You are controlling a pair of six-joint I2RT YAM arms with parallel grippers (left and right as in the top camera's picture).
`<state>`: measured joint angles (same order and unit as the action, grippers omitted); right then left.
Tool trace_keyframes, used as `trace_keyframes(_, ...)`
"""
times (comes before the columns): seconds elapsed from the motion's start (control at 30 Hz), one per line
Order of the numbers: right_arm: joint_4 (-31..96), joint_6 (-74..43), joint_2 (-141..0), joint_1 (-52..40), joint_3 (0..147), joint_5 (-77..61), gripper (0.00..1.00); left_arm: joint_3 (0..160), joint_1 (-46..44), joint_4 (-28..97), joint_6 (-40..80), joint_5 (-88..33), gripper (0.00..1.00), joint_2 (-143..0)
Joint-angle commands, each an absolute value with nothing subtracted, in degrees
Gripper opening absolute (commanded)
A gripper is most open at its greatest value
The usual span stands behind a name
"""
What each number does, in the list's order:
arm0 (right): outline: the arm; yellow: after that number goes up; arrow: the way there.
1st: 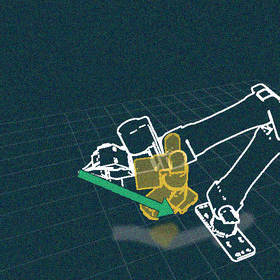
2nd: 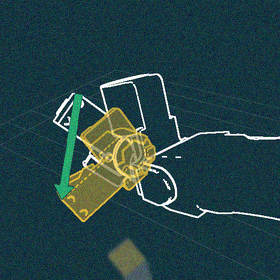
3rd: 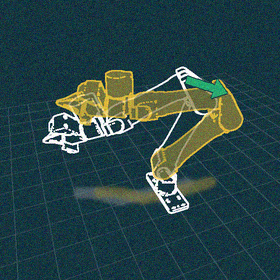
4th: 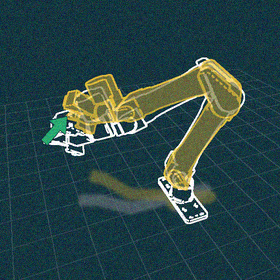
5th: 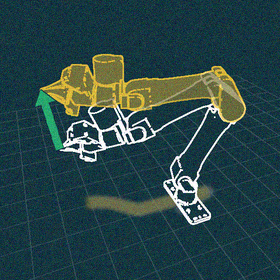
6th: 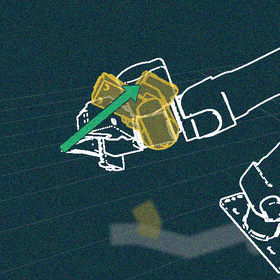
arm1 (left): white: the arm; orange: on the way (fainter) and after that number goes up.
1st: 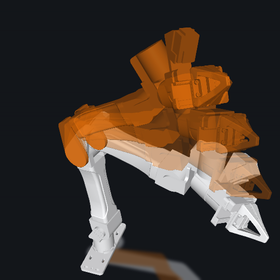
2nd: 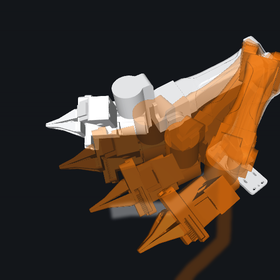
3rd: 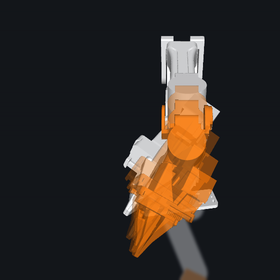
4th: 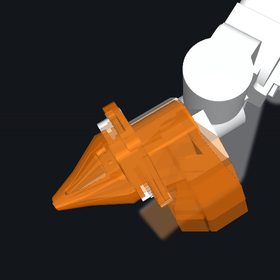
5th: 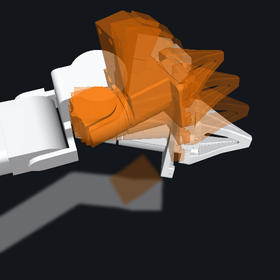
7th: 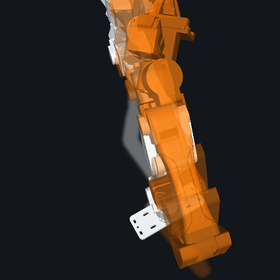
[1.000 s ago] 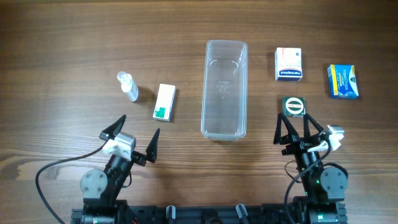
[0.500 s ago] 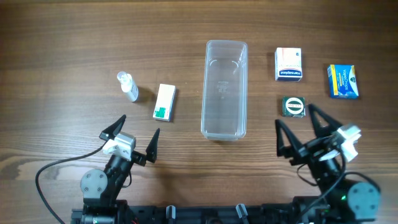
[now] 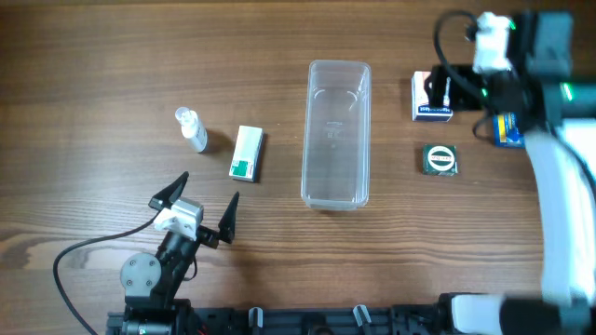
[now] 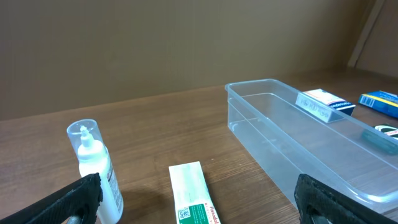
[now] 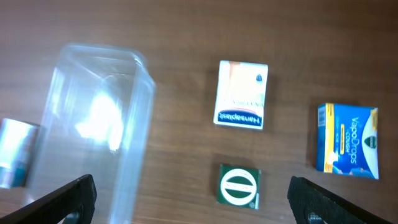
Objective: Pack container
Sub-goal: 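Reach the right gripper to the white Hansaplast box and grasp it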
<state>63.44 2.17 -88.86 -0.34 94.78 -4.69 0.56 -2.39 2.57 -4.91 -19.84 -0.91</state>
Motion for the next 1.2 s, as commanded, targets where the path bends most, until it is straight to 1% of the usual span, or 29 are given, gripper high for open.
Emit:
trace_keyframes(0.0, 64.1, 5.96, -100.27, -0.51, 98.67, -1.04, 1.0, 0.32, -1.96, 2.63, -5.37, -19.64, 1.0, -0.6)
trace_keyframes(0.1, 63.0, 6.48, -107.28, -0.51, 98.67, 3.49, 1.0, 0.32, -1.96, 2.63, -5.37, -19.64, 1.0, -0.6)
trace_keyframes(0.27, 59.07, 6.04, -113.08, -0.43, 98.67, 3.86, 1.0, 0.32, -1.96, 2.66, -5.37, -19.64, 1.0, -0.6)
trace_keyframes(0.37, 54.26, 6.0, -114.17, -0.43, 98.54, 3.86, 1.0, 0.32, -1.96, 2.63, -5.37, -19.64, 1.0, -0.6)
trace_keyframes(0.57, 49.65, 6.07, -116.11, -0.21, 96.99, 3.2, 1.0, 0.32, -1.96, 2.63, -5.37, -19.64, 1.0, -0.6)
trace_keyframes(0.93, 48.47, 6.04, -120.84, 4.43, 96.99, 2.9, 1.0, 0.32, -1.96, 2.63, -5.37, -19.64, 1.0, -0.6)
trace_keyframes(1.1, 48.21, 7.42, -122.13, 4.29, 96.99, -1.63, 1.0, 0.32, -1.96, 2.63, -5.37, -19.64, 1.0, -0.6)
trace_keyframes(1.17, 48.18, 7.51, -123.15, 3.99, 96.99, -1.48, 1.0, 0.32, -1.96, 2.63, -5.37, -19.64, 1.0, -0.6)
